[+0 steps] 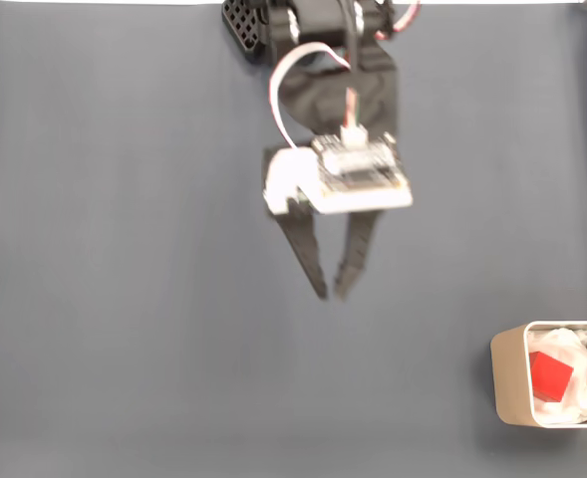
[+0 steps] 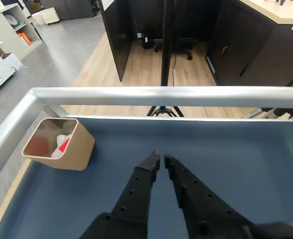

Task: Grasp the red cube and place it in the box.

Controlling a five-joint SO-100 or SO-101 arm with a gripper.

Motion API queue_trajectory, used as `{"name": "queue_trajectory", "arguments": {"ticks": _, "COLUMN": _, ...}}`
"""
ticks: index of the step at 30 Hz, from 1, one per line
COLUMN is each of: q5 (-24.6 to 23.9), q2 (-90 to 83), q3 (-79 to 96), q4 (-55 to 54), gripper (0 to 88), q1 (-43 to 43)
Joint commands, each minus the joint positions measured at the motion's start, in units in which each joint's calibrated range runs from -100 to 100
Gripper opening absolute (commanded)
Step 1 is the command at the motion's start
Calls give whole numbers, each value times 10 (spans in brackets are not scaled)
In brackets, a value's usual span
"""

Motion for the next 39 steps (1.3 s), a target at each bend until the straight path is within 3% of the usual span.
{"name": "queue_trajectory", "arguments": {"ticks": 1, "q5": 4, "q2": -125, "q3": 118, "q4": -37, "gripper": 0, "q1": 8}}
{"name": "queue_trajectory", "arguments": {"ticks": 18, "q5": 10, "q2": -527, "q3": 585, "q4": -23, "gripper": 0, "q1": 12}}
{"name": "queue_trajectory", "arguments": {"ticks": 23, "q5": 11, "q2": -644, "q3": 675, "q4": 52, "gripper": 0, "q1": 16}}
{"name": "queue_trajectory", "arguments": {"ticks": 30, "q5": -7, "q2": -661, "q3": 675, "q4": 166, "gripper": 0, "q1": 4}}
{"name": "queue_trajectory", "arguments": {"ticks": 39, "q5": 19, "q2": -661, "q3": 675, "q4": 337, "gripper": 0, "q1": 21}}
